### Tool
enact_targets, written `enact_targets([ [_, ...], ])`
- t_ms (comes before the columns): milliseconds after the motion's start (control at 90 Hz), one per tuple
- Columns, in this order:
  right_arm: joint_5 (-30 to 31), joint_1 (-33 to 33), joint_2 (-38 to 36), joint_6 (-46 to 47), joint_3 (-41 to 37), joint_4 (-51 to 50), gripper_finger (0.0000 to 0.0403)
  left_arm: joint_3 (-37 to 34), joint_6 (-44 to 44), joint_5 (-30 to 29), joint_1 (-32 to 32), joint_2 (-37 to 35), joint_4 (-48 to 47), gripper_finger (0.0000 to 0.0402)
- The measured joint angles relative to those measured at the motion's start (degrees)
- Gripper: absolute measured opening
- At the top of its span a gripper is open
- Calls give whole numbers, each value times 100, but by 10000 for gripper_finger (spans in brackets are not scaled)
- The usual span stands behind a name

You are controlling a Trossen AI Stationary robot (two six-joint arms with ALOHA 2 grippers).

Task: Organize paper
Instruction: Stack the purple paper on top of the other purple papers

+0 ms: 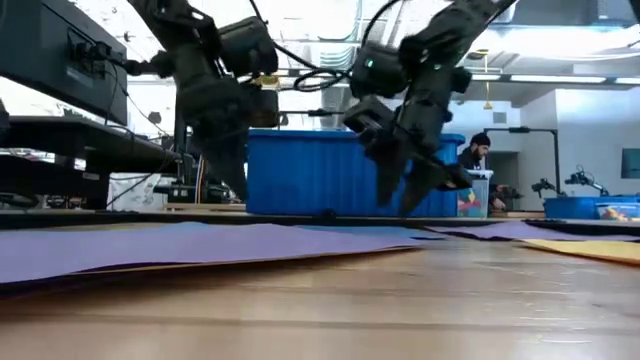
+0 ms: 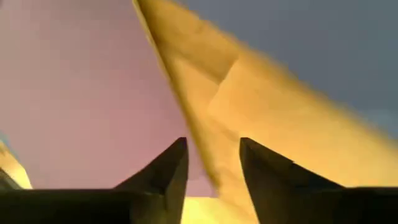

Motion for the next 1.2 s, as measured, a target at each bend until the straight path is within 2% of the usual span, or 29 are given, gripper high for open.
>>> enact_targets([
  [133, 131, 470, 63, 660, -157, 25, 179, 0, 61, 42, -299, 364, 278, 0],
  [289, 401, 678, 59, 720, -239, 58, 183, 2, 65, 37, -469, 606, 574, 0],
  [967, 444, 1244, -44, 1142, -239, 397, 146, 11, 6, -7, -486, 787, 688, 0],
  [1200, 445, 1344, -58, 1170, -235, 1018, 135, 9, 2, -18, -486, 787, 692, 0],
])
